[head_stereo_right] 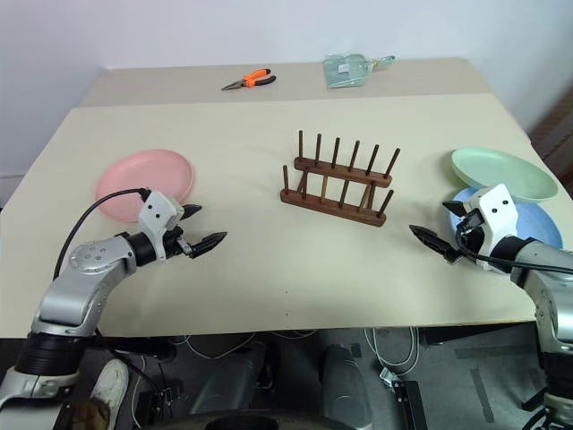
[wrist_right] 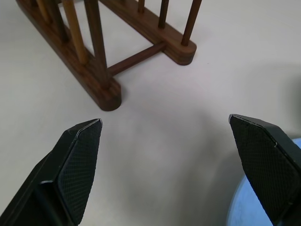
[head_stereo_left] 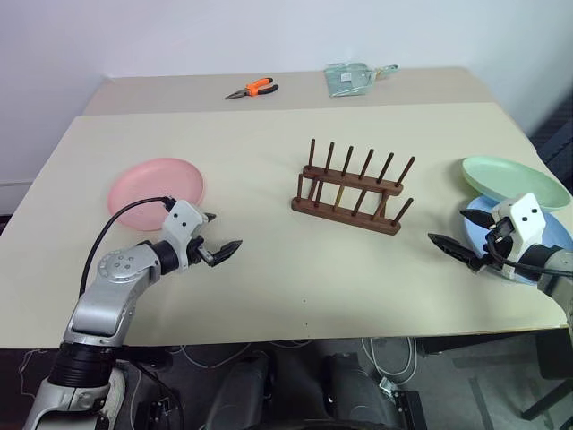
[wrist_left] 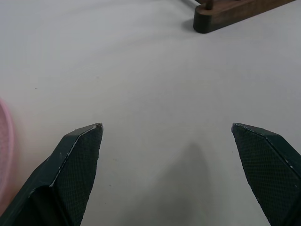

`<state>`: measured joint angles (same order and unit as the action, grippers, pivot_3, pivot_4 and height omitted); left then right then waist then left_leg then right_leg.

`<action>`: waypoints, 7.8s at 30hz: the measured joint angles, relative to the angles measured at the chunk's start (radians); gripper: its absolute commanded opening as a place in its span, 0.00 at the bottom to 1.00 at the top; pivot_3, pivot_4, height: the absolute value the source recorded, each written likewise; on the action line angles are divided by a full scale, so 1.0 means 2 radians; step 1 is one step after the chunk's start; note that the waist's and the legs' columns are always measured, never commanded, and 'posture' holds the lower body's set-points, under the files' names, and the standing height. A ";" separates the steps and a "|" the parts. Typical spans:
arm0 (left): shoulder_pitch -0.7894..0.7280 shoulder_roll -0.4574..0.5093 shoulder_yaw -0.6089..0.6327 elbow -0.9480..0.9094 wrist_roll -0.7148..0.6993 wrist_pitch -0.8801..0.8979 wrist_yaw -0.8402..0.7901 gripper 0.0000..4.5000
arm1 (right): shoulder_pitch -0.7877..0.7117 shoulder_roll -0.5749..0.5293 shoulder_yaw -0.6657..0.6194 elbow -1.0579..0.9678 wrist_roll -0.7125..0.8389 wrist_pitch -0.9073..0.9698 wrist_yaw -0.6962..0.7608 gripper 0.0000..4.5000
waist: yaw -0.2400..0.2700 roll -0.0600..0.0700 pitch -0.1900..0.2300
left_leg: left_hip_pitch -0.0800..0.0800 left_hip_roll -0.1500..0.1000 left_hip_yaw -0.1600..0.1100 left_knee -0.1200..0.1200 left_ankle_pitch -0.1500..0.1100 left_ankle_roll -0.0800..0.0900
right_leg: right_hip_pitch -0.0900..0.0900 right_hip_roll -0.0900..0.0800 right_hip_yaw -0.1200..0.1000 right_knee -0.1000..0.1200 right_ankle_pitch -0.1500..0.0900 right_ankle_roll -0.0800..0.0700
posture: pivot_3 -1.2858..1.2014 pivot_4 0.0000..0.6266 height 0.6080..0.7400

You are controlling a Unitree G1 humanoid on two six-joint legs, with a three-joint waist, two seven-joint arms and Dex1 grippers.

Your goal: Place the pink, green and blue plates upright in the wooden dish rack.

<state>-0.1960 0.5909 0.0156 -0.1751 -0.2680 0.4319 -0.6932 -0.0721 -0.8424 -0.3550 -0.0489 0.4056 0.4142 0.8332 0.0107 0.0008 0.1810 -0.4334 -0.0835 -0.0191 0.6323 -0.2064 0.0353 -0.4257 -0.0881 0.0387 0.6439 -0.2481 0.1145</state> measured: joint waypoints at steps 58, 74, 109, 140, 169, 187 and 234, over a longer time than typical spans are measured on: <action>-0.162 -0.111 -0.151 0.129 0.108 -0.060 -0.230 0.28 | 0.206 0.073 -0.023 -0.299 0.055 0.104 -0.090 1.00 | 0.001 -0.002 0.000 | -0.005 -0.001 -0.004 0.007 -0.001 0.003 | 0.000 -0.002 -0.007 0.000 0.001 0.001 | 0.52 0.24 0.84; -0.072 0.016 -0.104 0.032 0.052 0.018 -0.226 0.02 | 0.198 0.075 0.051 -0.271 -0.013 0.079 -0.103 0.00 | 0.000 -0.001 -0.001 | -0.005 -0.001 -0.004 0.007 -0.002 0.002 | 0.000 -0.002 -0.007 -0.001 0.000 0.001 | 0.52 0.24 0.84; -0.162 -0.135 -0.131 0.176 0.114 -0.037 0.028 0.52 | -0.085 0.108 0.183 0.011 -0.189 -0.021 -0.153 0.74 | -0.003 -0.003 -0.003 | 0.003 -0.001 -0.004 0.003 -0.003 0.002 | 0.008 -0.002 -0.009 -0.005 0.002 0.003 | 0.52 0.24 0.84; -0.240 -0.206 0.406 0.107 -0.042 0.326 0.452 0.01 | -0.070 0.116 0.202 -0.101 -0.152 -0.025 -0.104 1.00 | 0.001 -0.006 -0.003 | 0.003 -0.002 -0.005 0.003 -0.003 0.001 | 0.008 -0.003 -0.012 -0.006 0.003 0.004 | 0.52 0.24 0.84; -0.381 -0.223 0.095 0.027 -0.073 0.246 0.325 0.00 | -0.315 0.103 0.368 -0.041 -0.428 -0.189 -0.139 0.61 | 0.000 -0.006 -0.002 | 0.003 -0.003 -0.005 0.000 0.000 -0.004 | 0.007 -0.002 -0.012 -0.006 0.003 0.004 | 0.52 0.24 0.84; -0.338 -0.127 0.136 0.048 -0.049 0.168 0.334 0.53 | -0.224 0.124 0.203 -0.062 -0.326 -0.174 -0.149 0.00 | -0.001 -0.007 -0.002 | 0.003 -0.003 -0.005 -0.001 0.001 -0.004 | 0.007 -0.001 -0.012 -0.006 0.003 0.003 | 0.52 0.24 0.84; -0.080 -0.024 -0.080 -0.063 -0.066 0.071 -0.043 0.54 | -0.169 0.030 -0.037 -0.022 0.079 0.046 -0.107 0.78 | 0.001 -0.004 -0.002 | 0.002 -0.002 -0.005 -0.002 -0.002 0.001 | 0.006 -0.005 -0.011 -0.008 0.001 -0.001 | 0.52 0.24 0.84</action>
<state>-0.3564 0.5425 -0.1453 -0.3007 -0.4006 0.5734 -0.7792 -0.4109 -0.7821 -0.4297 -0.0921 0.5627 0.5067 0.6186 0.0137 -0.0081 0.1761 -0.4292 -0.0880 -0.0288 0.6290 -0.2111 0.0366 -0.4127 -0.0971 0.0164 0.6283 -0.2466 0.1131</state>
